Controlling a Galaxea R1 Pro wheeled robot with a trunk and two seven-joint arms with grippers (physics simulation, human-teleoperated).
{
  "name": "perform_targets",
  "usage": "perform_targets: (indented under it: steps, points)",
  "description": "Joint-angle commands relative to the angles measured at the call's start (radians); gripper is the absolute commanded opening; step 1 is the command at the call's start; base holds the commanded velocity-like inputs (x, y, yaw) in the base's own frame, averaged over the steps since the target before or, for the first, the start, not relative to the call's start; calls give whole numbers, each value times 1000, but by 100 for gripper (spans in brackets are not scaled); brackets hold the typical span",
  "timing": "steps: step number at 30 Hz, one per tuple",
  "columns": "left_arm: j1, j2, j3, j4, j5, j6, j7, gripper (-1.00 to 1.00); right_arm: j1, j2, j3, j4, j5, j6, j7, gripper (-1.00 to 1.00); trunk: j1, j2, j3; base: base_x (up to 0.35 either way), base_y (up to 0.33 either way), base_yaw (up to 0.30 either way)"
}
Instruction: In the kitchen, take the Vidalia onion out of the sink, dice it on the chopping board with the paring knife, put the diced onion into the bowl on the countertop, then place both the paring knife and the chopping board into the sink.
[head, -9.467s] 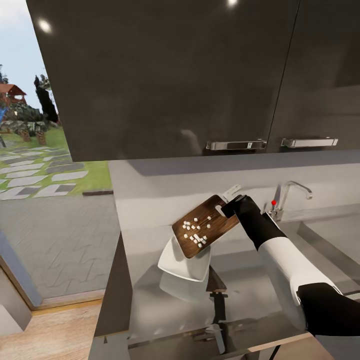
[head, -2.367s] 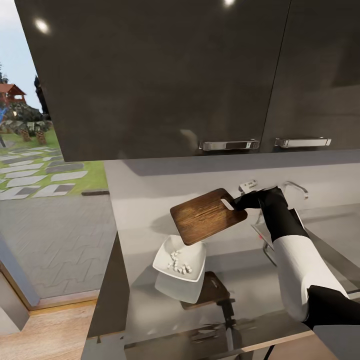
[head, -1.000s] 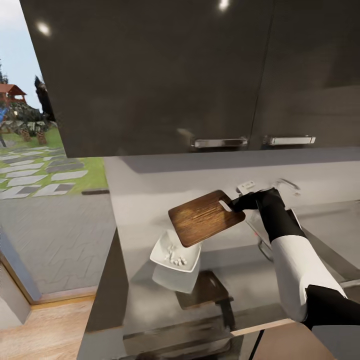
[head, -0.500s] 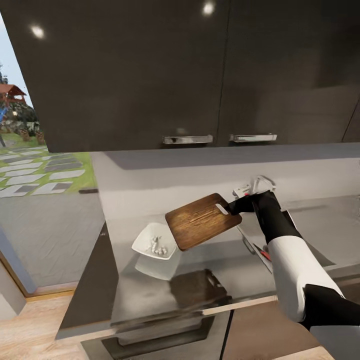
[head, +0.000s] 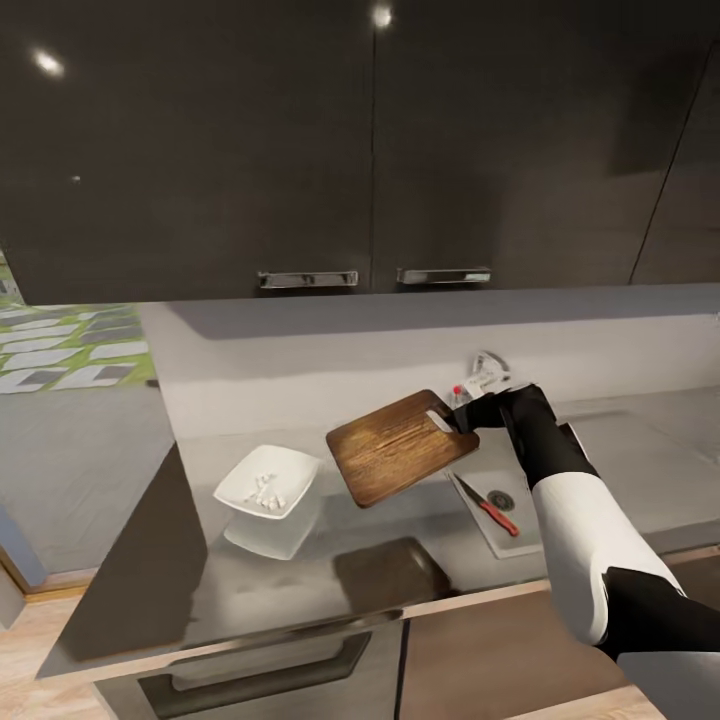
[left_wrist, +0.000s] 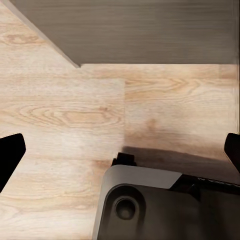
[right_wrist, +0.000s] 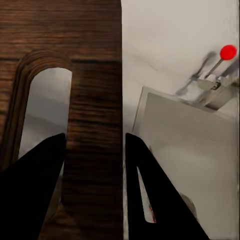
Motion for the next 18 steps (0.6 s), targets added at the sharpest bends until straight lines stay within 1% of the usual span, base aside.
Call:
perform_targets:
  steps: [1, 5, 7, 14, 18]
  points:
    - [-2, -1, -8, 4, 6, -6, 1, 100, -1, 1, -5, 0, 7, 1, 9, -100, 0, -2, -1, 0, -337, 0]
    - [-2, -1, -8, 4, 6, -6, 1, 100, -1, 1, -5, 3, 6, 0, 9, -100, 0, -2, -1, 0, -325, 0]
    - [-2, -1, -8, 4, 6, -6, 1, 100, -1, 2, -5, 6, 6, 0, 9, -100, 0, -2, -1, 0, -134, 0]
    - [-2, 0, -8, 4, 6, -6, 1, 100, -1, 3, -5, 8, 6, 0, 9, -100, 0, -2, -1, 0, -29, 0]
    - [-2, 1, -8, 4, 6, -6, 1, 100, -1, 11, -5, 8, 7, 0, 9, -100, 0, -2, -1, 0, -1, 0]
